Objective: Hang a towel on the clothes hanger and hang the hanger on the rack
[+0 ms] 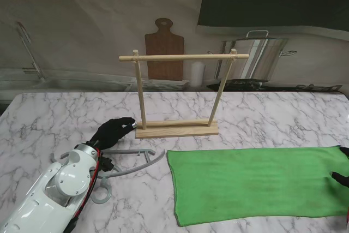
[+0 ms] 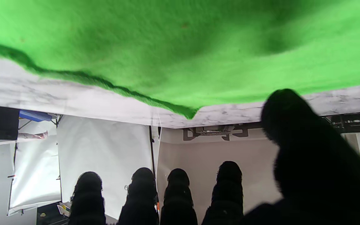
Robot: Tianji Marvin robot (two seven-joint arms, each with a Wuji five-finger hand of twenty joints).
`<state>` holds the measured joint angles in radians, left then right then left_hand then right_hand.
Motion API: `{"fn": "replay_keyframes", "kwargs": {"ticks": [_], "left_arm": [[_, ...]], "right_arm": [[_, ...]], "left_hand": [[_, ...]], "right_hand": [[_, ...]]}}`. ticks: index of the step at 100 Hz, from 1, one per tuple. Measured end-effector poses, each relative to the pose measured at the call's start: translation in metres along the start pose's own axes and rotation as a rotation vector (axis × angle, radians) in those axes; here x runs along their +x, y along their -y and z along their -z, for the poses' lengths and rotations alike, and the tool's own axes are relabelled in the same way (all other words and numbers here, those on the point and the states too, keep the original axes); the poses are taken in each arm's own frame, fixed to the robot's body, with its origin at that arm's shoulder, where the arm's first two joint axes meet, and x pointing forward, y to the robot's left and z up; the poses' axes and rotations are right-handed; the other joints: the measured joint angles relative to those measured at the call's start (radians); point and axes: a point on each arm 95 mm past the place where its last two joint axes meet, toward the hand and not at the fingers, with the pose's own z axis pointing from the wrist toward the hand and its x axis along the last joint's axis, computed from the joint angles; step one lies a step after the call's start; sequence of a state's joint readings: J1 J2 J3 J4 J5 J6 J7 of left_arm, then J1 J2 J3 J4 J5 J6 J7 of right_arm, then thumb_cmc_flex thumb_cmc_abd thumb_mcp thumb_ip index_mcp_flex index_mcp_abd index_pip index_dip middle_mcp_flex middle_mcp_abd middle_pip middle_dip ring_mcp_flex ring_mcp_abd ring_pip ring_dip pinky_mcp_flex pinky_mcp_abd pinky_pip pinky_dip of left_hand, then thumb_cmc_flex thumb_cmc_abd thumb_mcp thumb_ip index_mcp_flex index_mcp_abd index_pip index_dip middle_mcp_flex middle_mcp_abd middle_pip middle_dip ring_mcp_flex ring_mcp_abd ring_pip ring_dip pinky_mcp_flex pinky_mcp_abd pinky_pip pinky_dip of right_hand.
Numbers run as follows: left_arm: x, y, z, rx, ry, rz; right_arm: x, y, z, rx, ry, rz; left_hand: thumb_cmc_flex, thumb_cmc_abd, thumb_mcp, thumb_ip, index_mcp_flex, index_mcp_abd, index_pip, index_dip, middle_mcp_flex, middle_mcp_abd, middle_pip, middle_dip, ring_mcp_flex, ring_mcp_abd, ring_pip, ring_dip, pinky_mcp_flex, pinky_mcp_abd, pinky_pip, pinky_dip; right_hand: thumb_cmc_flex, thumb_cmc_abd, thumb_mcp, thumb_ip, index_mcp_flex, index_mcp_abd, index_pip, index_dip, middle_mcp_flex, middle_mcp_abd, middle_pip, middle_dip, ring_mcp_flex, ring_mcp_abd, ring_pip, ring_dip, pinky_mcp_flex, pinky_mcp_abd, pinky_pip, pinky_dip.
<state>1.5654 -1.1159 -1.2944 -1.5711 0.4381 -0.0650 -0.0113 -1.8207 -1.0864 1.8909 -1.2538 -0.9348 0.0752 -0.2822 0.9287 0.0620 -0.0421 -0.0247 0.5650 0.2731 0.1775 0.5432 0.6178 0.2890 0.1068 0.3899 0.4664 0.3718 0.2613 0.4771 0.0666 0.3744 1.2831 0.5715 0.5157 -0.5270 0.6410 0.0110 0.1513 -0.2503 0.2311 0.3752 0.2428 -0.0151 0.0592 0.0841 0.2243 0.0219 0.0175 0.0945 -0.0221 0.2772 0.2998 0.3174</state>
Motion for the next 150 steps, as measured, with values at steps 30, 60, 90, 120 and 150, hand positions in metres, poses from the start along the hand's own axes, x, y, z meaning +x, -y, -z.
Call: {"fn": "replay_keyframes", "kwargs": {"ticks": [30, 60, 90, 120, 150], "left_arm": [[0.000, 0.000, 0.000, 0.000, 0.000, 0.000], [0.000, 0.000, 0.000, -0.002, 0.001, 0.001], [0.000, 0.000, 0.000, -0.001, 0.001, 0.002], [0.000, -0.001, 0.000, -0.001, 0.000, 0.005], [0.000, -0.001, 0.000, 0.001, -0.002, 0.009]], "right_arm": [[0.001, 0.010, 0.000, 0.020, 0.024, 0.004], [0.003, 0.031, -0.002, -0.003, 0.050, -0.042], [0.013, 0.038, -0.006, -0.066, 0.024, -0.110], [0.027, 0.039, -0.010, -0.114, -0.014, -0.129], [0.040, 0.038, -0.012, -0.132, -0.054, -0.105]], "left_hand": [[0.000, 0.000, 0.000, 0.000, 0.000, 0.000, 0.000, 0.000, 0.000, 0.000, 0.000, 0.000, 0.000, 0.000, 0.000, 0.000, 0.000, 0.000, 0.000, 0.000], [0.000, 0.000, 0.000, 0.000, 0.000, 0.000, 0.000, 0.000, 0.000, 0.000, 0.000, 0.000, 0.000, 0.000, 0.000, 0.000, 0.000, 0.000, 0.000, 0.000], [0.000, 0.000, 0.000, 0.000, 0.000, 0.000, 0.000, 0.000, 0.000, 0.000, 0.000, 0.000, 0.000, 0.000, 0.000, 0.000, 0.000, 0.000, 0.000, 0.000], [0.000, 0.000, 0.000, 0.000, 0.000, 0.000, 0.000, 0.000, 0.000, 0.000, 0.000, 0.000, 0.000, 0.000, 0.000, 0.000, 0.000, 0.000, 0.000, 0.000], [0.000, 0.000, 0.000, 0.000, 0.000, 0.000, 0.000, 0.000, 0.000, 0.000, 0.000, 0.000, 0.000, 0.000, 0.000, 0.000, 0.000, 0.000, 0.000, 0.000]], "right_hand": [[-0.067, -0.016, 0.371, -0.013, 0.082, 0.001, 0.089, -0.002, 0.000, 0.001, 0.000, 0.000, -0.013, -0.013, -0.010, -0.033, 0.000, -0.026, -0.041, 0.022], [-0.067, -0.026, 0.371, -0.034, 0.375, -0.013, 0.320, 0.039, 0.046, -0.034, -0.004, -0.010, -0.011, -0.051, -0.011, -0.048, 0.039, -0.063, -0.064, 0.022], [0.073, -0.054, 0.283, -0.211, 0.558, -0.076, 0.686, -0.086, 0.136, -0.099, 0.264, 0.130, 0.093, -0.095, -0.011, -0.048, 0.107, -0.079, -0.082, -0.022], [0.133, -0.068, 0.259, -0.235, 0.651, -0.011, 0.720, -0.055, 0.482, -0.100, 0.481, 0.246, 0.296, -0.098, 0.138, 0.059, 0.144, -0.077, 0.000, -0.066], [0.134, -0.039, 0.263, -0.235, 0.627, 0.028, 0.711, 0.094, 0.696, -0.001, 0.642, 0.464, 0.459, -0.078, 0.324, 0.228, 0.130, -0.048, 0.247, -0.149]]}}
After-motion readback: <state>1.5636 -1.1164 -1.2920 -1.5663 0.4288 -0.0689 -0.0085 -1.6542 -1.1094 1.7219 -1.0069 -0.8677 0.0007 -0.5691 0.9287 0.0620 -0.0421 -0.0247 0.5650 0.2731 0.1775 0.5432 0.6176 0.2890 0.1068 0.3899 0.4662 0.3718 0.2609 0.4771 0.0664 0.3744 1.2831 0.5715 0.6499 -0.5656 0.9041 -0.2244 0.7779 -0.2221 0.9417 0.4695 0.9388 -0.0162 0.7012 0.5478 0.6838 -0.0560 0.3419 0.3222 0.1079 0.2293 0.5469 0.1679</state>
